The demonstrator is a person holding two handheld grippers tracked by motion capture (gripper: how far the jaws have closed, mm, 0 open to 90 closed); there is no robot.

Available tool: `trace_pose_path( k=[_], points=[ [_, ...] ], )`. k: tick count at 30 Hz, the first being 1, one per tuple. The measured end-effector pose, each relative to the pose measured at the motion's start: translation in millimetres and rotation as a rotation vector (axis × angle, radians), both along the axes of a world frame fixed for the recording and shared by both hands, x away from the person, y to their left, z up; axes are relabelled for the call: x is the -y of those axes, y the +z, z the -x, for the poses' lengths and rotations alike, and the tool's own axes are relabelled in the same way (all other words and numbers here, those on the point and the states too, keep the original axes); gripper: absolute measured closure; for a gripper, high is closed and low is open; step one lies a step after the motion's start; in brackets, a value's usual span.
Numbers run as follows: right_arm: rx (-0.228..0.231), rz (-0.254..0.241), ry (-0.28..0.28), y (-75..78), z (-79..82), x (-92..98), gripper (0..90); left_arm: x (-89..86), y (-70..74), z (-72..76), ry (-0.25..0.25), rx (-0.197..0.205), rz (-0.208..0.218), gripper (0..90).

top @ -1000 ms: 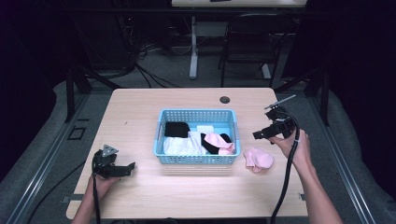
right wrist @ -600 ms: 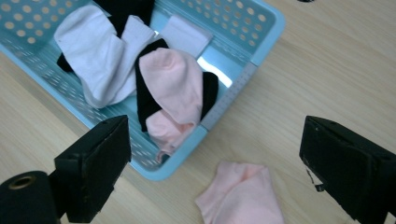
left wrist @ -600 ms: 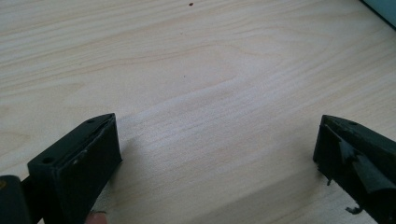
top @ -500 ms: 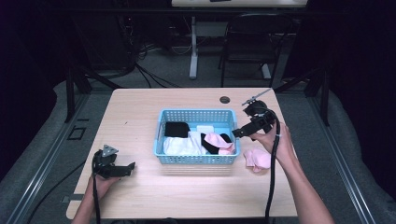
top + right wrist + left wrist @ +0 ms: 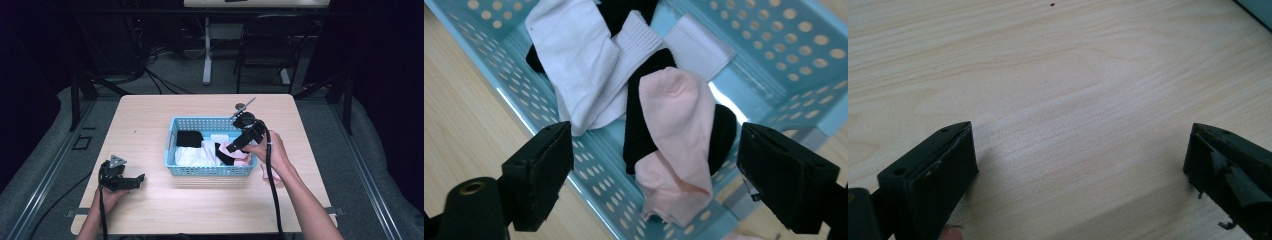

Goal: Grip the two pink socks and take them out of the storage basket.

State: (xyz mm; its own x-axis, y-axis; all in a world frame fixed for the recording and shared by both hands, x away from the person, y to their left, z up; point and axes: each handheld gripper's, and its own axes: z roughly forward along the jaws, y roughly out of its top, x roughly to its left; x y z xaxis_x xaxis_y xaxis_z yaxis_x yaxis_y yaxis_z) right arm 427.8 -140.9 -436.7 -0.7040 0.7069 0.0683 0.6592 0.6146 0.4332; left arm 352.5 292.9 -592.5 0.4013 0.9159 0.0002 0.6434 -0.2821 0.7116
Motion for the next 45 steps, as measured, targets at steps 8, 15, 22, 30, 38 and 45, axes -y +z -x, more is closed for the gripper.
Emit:
trace_pose_path(
  k=[8,15,22,30,38,45],
  points=[
    [-0.064,0.045,0.003,-29.8,-14.4,-9.7,20.7,0.0,0.0,0.0,0.000,0.000,0.000,0.7],
    [-0.102,0.096,-0.006,-50.4,-19.2,-11.9,23.6,0.0,0.0,0.0,0.000,0.000,0.000,0.7],
    [-0.121,0.146,-0.019,-62.8,-26.1,-10.8,30.7,0.0,0.0,0.0,0.000,0.000,0.000,0.7],
    [-0.142,0.204,-0.018,-74.0,-28.8,-15.3,37.6,0.0,0.0,0.0,0.000,0.000,0.000,0.6],
    [-0.129,0.251,-0.036,-82.7,-31.1,-20.6,45.0,-0.1,0.0,-0.1,-0.001,0.000,0.000,0.6],
    [-0.122,0.264,-0.057,-84.4,-32.8,-20.8,65.7,-0.2,0.0,-0.2,-0.002,0.000,0.000,0.6]
  ],
)
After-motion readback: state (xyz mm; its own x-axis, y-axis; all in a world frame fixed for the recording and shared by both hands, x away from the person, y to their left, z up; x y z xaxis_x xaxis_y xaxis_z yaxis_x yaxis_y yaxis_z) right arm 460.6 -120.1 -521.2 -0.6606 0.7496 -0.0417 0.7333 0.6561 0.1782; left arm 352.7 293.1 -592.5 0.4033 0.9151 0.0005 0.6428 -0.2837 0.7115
